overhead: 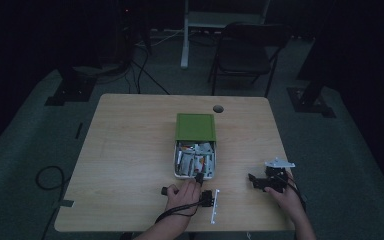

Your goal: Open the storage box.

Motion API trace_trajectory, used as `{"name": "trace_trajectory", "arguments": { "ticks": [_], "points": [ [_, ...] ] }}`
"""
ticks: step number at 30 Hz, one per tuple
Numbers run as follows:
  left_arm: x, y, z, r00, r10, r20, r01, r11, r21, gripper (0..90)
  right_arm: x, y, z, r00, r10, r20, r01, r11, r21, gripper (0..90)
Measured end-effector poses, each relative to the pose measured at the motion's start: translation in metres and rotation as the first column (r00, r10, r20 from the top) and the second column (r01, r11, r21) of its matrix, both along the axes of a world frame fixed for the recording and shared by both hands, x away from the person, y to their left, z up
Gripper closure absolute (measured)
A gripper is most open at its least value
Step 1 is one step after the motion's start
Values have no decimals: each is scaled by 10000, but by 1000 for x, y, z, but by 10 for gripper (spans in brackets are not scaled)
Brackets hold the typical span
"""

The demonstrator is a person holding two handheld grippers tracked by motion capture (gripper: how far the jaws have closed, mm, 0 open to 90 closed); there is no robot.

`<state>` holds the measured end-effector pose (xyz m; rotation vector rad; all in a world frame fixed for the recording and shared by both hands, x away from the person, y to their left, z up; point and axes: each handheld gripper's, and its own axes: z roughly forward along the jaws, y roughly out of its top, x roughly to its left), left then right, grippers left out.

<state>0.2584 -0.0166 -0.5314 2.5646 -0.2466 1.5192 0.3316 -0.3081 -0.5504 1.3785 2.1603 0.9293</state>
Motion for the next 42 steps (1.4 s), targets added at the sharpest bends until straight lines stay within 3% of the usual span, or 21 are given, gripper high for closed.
{"name": "trace_trajectory", "arguments": {
  "ticks": [20,34,37,42],
  "points": [
    [-20,0,-1,9992,-157,-368,151,9998,-156,737,0,0,0,10000,-6,-4,6,10000,-6,112],
    [-26,2,-2,9993,-151,-334,145,9997,-198,736,0,0,0,10000,0,8,0,10000,-1,112],
    [-25,3,-1,9989,-173,-439,156,9992,-376,735,0,0,0,10000,-1,8,1,10000,-1,112],
    [-24,7,1,9961,-93,-873,-16,9922,-1244,713,0,0,0,10000,1,7,-1,10000,2,112]
  ]
}}
